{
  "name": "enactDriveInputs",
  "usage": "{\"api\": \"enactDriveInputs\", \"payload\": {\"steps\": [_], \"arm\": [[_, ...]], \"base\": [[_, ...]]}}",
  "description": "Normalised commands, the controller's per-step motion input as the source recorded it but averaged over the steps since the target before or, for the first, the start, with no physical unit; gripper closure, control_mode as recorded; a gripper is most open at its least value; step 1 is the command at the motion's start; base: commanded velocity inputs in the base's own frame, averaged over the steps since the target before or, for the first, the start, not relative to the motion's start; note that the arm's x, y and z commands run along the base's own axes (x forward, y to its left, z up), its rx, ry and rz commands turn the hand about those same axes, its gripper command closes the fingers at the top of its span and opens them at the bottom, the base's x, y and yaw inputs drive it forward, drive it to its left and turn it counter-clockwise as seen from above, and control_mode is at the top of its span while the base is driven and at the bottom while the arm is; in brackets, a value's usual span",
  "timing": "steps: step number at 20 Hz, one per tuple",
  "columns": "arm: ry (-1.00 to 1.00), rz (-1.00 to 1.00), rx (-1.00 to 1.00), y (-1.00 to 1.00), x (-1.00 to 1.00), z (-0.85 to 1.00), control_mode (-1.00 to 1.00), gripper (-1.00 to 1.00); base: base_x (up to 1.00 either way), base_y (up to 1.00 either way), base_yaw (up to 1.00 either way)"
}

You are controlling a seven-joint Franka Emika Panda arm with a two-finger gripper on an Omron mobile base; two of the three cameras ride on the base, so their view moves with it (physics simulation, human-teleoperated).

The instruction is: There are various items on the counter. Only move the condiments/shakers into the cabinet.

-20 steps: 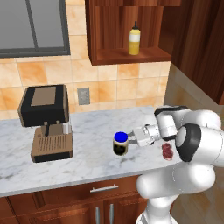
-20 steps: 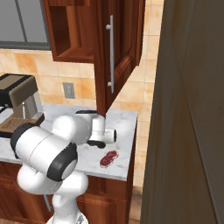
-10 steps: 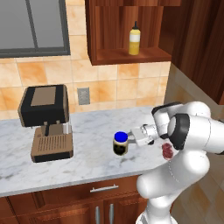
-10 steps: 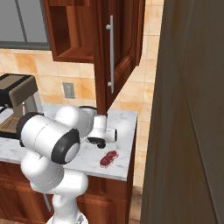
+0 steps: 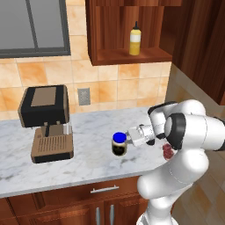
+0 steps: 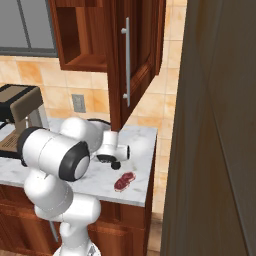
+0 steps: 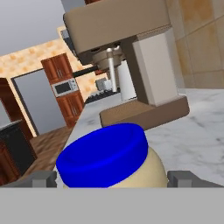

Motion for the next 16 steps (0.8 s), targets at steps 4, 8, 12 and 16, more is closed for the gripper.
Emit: {"api": "enactDriveInputs", "payload": {"steps": [4,8,12,16], "arm": [[0.00,0.00,-0.01,0.24,0.00,0.00,-1.00,-1.00],[0.00,0.00,-0.03,0.35,0.00,0.00,-1.00,-1.00],[0.00,0.00,-0.01,0.15,0.00,0.00,-1.00,-1.00],[0.00,0.00,0.00,0.00,0.00,0.00,-1.00,1.00]], "base": [[0.00,0.00,0.00],[0.00,0.00,0.00],[0.00,0.00,0.00],[0.00,0.00,0.00]]}}
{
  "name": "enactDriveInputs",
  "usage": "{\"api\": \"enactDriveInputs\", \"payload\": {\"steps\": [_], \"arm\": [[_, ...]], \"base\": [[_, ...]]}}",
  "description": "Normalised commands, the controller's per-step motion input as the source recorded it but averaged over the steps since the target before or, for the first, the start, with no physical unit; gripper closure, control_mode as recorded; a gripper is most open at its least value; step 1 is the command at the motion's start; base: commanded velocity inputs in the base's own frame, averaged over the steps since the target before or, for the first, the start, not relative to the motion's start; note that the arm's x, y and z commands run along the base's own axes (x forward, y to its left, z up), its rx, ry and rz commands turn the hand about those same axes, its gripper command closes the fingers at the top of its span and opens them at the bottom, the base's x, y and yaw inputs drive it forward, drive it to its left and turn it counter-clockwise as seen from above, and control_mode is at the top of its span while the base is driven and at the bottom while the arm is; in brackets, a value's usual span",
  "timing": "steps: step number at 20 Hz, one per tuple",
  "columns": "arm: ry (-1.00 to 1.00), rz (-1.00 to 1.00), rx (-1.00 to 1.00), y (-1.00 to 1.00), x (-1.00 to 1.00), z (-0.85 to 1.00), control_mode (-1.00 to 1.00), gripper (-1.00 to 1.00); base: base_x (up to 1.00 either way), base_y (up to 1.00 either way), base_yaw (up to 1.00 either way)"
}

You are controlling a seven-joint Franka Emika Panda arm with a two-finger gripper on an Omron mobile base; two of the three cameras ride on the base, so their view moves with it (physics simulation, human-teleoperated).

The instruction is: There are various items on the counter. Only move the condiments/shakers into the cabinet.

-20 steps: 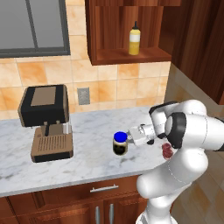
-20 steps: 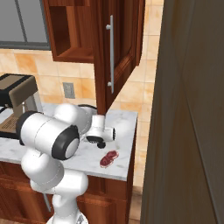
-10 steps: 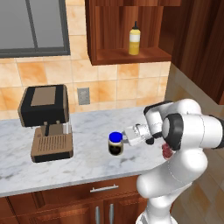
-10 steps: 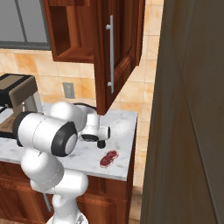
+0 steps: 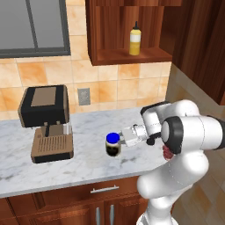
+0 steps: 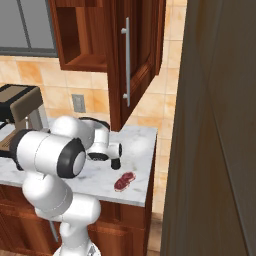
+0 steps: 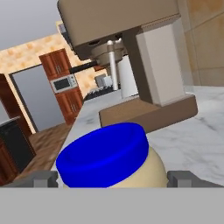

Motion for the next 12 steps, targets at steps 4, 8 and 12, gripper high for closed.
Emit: {"api": "enactDriveInputs", "payload": {"steps": [4,8,12], "arm": [[-0.04,-0.02,0.00,0.00,-0.02,0.14,-1.00,1.00],[-0.15,-0.19,0.00,0.02,-0.07,0.87,-1.00,1.00],[-0.01,-0.26,0.00,0.01,-0.10,1.00,-1.00,1.00]], "base": [[0.00,0.00,0.00],[0.00,0.00,0.00],[0.00,0.00,0.00]]}}
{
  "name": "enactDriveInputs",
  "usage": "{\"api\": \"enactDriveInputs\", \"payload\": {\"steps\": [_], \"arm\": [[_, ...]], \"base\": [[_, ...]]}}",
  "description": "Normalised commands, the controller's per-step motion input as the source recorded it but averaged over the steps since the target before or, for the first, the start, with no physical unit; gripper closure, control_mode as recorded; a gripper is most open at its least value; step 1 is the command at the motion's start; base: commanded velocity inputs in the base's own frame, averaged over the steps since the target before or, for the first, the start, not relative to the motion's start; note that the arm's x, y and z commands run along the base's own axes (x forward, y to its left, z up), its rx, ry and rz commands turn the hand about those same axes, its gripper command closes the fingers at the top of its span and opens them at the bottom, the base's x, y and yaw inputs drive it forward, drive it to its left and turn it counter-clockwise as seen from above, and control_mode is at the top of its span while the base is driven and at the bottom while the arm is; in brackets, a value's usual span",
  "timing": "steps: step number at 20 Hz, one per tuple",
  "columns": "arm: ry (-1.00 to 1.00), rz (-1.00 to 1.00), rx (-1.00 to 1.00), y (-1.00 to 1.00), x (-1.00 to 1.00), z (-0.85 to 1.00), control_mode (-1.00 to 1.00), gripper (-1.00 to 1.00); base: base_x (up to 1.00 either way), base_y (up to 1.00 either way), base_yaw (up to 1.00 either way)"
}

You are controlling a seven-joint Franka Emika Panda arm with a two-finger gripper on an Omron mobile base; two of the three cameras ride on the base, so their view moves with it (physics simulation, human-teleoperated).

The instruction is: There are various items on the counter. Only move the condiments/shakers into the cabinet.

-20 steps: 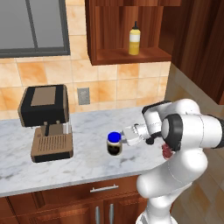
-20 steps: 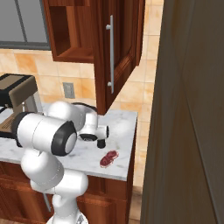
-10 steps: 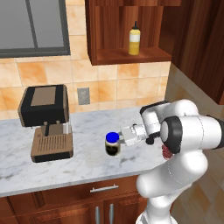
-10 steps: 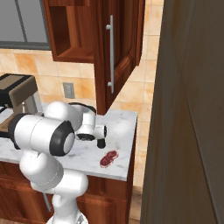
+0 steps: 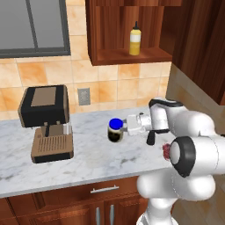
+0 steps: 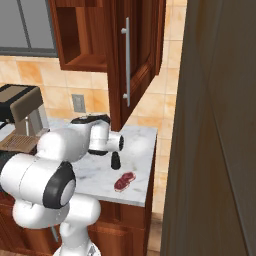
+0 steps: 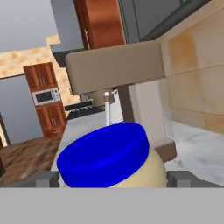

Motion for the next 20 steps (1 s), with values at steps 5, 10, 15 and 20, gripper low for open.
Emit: {"api": "enactDriveInputs", "payload": {"steps": [5,10,15,20], "arm": [[-0.01,-0.31,0.00,0.00,-0.37,1.00,-1.00,1.00],[0.00,-0.41,0.00,0.00,-0.69,1.00,-1.00,1.00],[0.00,-0.46,0.00,0.00,-0.91,1.00,-1.00,1.00],[0.00,-0.43,0.00,0.00,-0.79,1.00,-1.00,1.00]], "base": [[0.00,0.00,0.00],[0.00,0.00,0.00],[0.00,0.00,0.00],[0.00,0.00,0.00]]}}
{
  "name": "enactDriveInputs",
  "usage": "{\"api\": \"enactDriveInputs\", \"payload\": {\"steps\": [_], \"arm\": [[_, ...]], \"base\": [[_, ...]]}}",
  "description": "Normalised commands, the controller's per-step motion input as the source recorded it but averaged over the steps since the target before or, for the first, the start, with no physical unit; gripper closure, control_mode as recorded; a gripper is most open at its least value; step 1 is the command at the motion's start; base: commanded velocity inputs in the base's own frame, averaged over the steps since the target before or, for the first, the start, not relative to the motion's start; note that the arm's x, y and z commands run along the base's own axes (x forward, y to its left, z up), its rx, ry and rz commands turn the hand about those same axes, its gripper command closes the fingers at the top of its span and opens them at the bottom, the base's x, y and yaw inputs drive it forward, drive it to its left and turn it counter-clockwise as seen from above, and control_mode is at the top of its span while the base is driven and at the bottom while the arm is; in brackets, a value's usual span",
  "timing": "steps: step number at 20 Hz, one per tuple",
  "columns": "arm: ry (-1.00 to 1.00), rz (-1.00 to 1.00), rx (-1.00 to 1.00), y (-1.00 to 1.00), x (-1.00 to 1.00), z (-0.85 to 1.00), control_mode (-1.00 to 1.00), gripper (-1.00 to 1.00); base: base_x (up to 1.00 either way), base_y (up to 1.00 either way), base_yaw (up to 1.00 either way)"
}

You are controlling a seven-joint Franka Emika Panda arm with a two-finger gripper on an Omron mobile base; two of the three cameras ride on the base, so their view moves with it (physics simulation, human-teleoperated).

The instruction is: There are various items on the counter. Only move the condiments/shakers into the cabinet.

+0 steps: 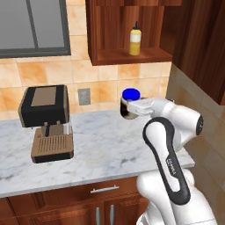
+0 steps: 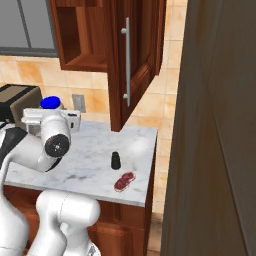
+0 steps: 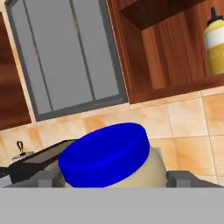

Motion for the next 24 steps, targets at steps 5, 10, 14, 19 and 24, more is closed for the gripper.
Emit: {"api": "enactDriveInputs", "payload": {"steps": [5,10,14,19,24], "arm": [[0.00,-0.43,0.00,0.00,-0.54,1.00,-1.00,1.00],[0.11,-0.43,0.00,-0.06,-0.38,1.00,-1.00,1.00],[0.45,-0.23,0.00,-0.14,-0.35,0.94,-1.00,1.00],[0.14,-0.12,0.01,0.00,0.00,0.59,-1.00,1.00],[-0.01,0.00,0.02,0.00,0.00,0.31,-1.00,1.00]], "base": [[0.00,0.00,0.00],[0.00,0.00,0.00],[0.00,0.00,0.00],[0.00,0.00,0.00],[0.00,0.00,0.00]]}}
